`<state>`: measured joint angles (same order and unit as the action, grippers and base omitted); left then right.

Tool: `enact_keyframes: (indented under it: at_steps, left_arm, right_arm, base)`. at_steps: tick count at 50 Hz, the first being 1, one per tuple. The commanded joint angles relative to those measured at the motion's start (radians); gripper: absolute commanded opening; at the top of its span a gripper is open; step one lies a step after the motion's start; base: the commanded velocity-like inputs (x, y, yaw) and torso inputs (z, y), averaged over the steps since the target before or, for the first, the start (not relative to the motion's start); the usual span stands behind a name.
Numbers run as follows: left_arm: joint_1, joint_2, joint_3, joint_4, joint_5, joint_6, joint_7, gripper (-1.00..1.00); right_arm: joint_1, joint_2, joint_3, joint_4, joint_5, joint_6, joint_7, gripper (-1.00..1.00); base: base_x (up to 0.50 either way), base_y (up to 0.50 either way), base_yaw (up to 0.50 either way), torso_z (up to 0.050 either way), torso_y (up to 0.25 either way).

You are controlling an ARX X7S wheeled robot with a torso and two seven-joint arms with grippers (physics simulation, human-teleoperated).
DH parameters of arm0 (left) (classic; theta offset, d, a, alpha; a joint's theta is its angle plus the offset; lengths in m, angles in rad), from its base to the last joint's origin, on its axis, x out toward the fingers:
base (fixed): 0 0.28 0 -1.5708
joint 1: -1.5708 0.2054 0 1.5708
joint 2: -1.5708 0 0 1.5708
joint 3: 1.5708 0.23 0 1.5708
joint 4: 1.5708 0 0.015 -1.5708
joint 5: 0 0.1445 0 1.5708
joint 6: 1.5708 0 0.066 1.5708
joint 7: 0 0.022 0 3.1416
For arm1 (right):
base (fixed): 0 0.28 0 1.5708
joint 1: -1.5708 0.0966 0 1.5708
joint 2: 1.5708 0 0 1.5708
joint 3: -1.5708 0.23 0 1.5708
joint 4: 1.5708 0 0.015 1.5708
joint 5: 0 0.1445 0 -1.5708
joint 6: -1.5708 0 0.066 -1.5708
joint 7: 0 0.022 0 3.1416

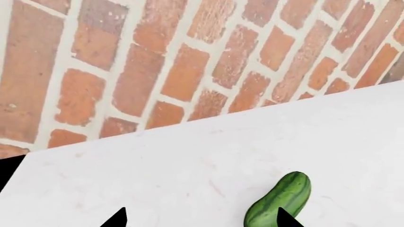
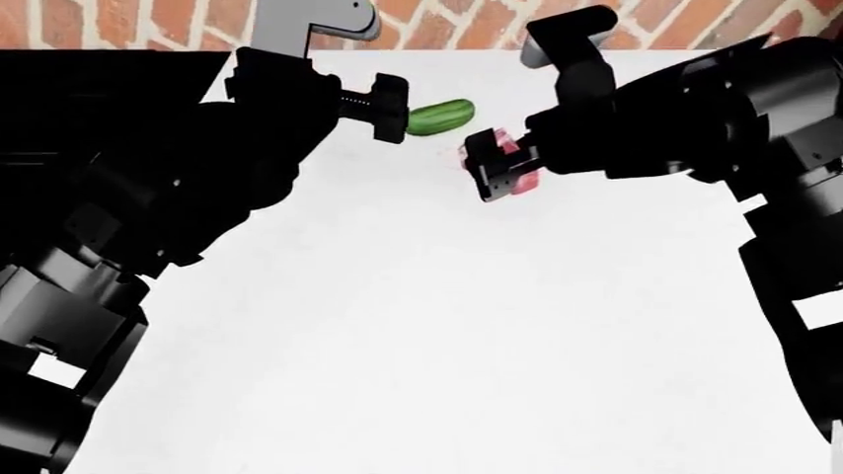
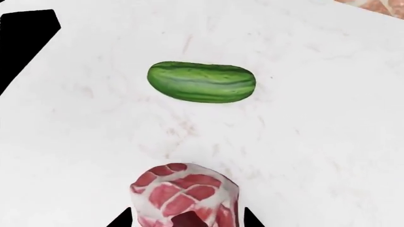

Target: Place both pans onto different burners. Then place the pickle and the lamb chop on different pans.

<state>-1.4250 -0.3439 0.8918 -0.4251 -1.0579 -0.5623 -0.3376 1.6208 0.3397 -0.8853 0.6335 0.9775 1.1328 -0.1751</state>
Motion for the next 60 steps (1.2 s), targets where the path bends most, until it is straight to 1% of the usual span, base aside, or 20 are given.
enact_keyframes:
  at_steps: [1, 3, 7, 13, 16, 19, 22, 26, 28, 32, 34, 37, 39, 42, 44, 49, 51, 55, 60]
  left_arm:
    - [0.01, -0.005, -0.002, -0.009, 0.0, 0.023, 0.008, 1.0]
    - [0.011, -0.006, -0.005, -0.006, -0.005, 0.024, 0.014, 1.0]
    - [0.011, -0.011, -0.003, 0.005, -0.01, 0.017, 0.021, 1.0]
    - [0.012, -0.016, -0.004, 0.018, -0.028, 0.002, 0.039, 1.0]
    - [0.004, 0.002, 0.016, -0.003, -0.01, 0.003, 0.062, 1.0]
    - [-0.006, 0.029, 0.032, -0.05, 0.01, 0.01, 0.081, 1.0]
    - [-0.027, 0.052, 0.033, -0.104, 0.023, 0.018, 0.089, 1.0]
    - [-0.025, 0.03, 0.019, -0.064, 0.007, -0.005, 0.038, 1.0]
    - [-0.026, 0.022, 0.017, -0.057, -0.004, -0.02, 0.037, 1.0]
    - [-0.059, 0.047, 0.03, -0.116, 0.001, -0.037, 0.078, 1.0]
    - [-0.1, 0.077, 0.042, -0.186, 0.024, -0.023, 0.126, 1.0]
    - [-0.16, 0.148, 0.072, -0.354, 0.075, 0.028, 0.242, 1.0]
    - [-0.2, 0.212, 0.098, -0.505, 0.109, 0.06, 0.337, 1.0]
    - [-0.263, 0.339, 0.137, -0.799, 0.165, 0.147, 0.498, 1.0]
    - [-0.278, 0.344, 0.185, -0.815, 0.119, 0.145, 0.515, 1.0]
    - [-0.296, 0.344, 0.419, -0.804, -0.072, 0.157, 0.523, 1.0]
    - [-0.297, 0.344, 0.489, -0.797, -0.139, 0.161, 0.528, 1.0]
    - [-0.3, 0.344, 0.576, -0.783, -0.237, 0.156, 0.554, 1.0]
    - [-0.306, 0.344, 0.62, -0.786, -0.273, 0.157, 0.575, 1.0]
  right_arm:
    - [-0.03, 0.037, 0.002, -0.069, -0.011, -0.037, 0.051, -1.0]
    - [-0.034, 0.05, 0.021, -0.101, 0.004, -0.025, 0.083, -1.0]
    - [-0.047, 0.082, 0.08, -0.177, 0.05, 0.023, 0.197, -1.0]
    - [-0.091, 0.151, 0.204, -0.351, 0.149, 0.103, 0.428, -1.0]
    - [-0.096, 0.184, 0.261, -0.429, 0.202, 0.133, 0.51, -1.0]
    - [-0.09, 0.211, 0.296, -0.478, 0.234, 0.153, 0.557, -1.0]
    - [-0.075, 0.238, 0.306, -0.503, 0.242, 0.16, 0.554, -1.0]
    - [-0.057, 0.274, 0.299, -0.528, 0.242, 0.154, 0.493, -1.0]
    - [-0.059, 0.284, 0.295, -0.533, 0.239, 0.143, 0.462, -1.0]
    - [-0.057, 0.291, 0.286, -0.521, 0.231, 0.129, 0.424, -1.0]
    - [-0.056, 0.295, 0.294, -0.52, 0.236, 0.129, 0.433, -1.0]
    - [-0.057, 0.308, 0.327, -0.54, 0.273, 0.149, 0.479, -1.0]
    - [-0.059, 0.315, 0.342, -0.553, 0.293, 0.159, 0.503, -1.0]
    - [-0.064, 0.324, 0.36, -0.562, 0.311, 0.166, 0.535, -1.0]
    - [-0.07, 0.329, 0.376, -0.562, 0.327, 0.166, 0.548, -1.0]
    - [-0.07, 0.353, 0.411, -0.584, 0.384, 0.194, 0.589, -1.0]
    - [-0.071, 0.365, 0.42, -0.597, 0.403, 0.204, 0.602, -1.0]
    - [-0.076, 0.384, 0.434, -0.609, 0.423, 0.21, 0.619, -1.0]
    - [-0.076, 0.398, 0.444, -0.619, 0.445, 0.218, 0.638, -1.0]
  base:
    - [0.0, 0.0, 0.0, -0.007, 0.127]
    - [0.0, 0.0, 0.0, -0.003, 0.091]
    - [0.0, 0.0, 0.0, 0.0, 0.0]
    - [0.0, 0.0, 0.0, 0.0, 0.0]
    - [0.0, 0.0, 0.0, 0.0, 0.0]
    - [0.0, 0.0, 0.0, 0.0, 0.0]
    - [0.0, 0.0, 0.0, 0.0, 0.0]
    - [0.0, 0.0, 0.0, 0.0, 0.0]
    - [0.0, 0.0, 0.0, 0.0, 0.0]
    - [0.0, 0.0, 0.0, 0.0, 0.0]
    - [0.0, 0.0, 0.0, 0.0, 0.0]
    - [0.0, 0.0, 0.0, 0.0, 0.0]
    - [0.0, 0.0, 0.0, 0.0, 0.0]
    - [0.0, 0.0, 0.0, 0.0, 0.0]
    - [0.0, 0.0, 0.0, 0.0, 0.0]
    - [0.0, 0.0, 0.0, 0.0, 0.0]
    - [0.0, 0.0, 0.0, 0.0, 0.0]
    - [0.0, 0.0, 0.0, 0.0, 0.0]
    - [0.0, 0.0, 0.0, 0.0, 0.0]
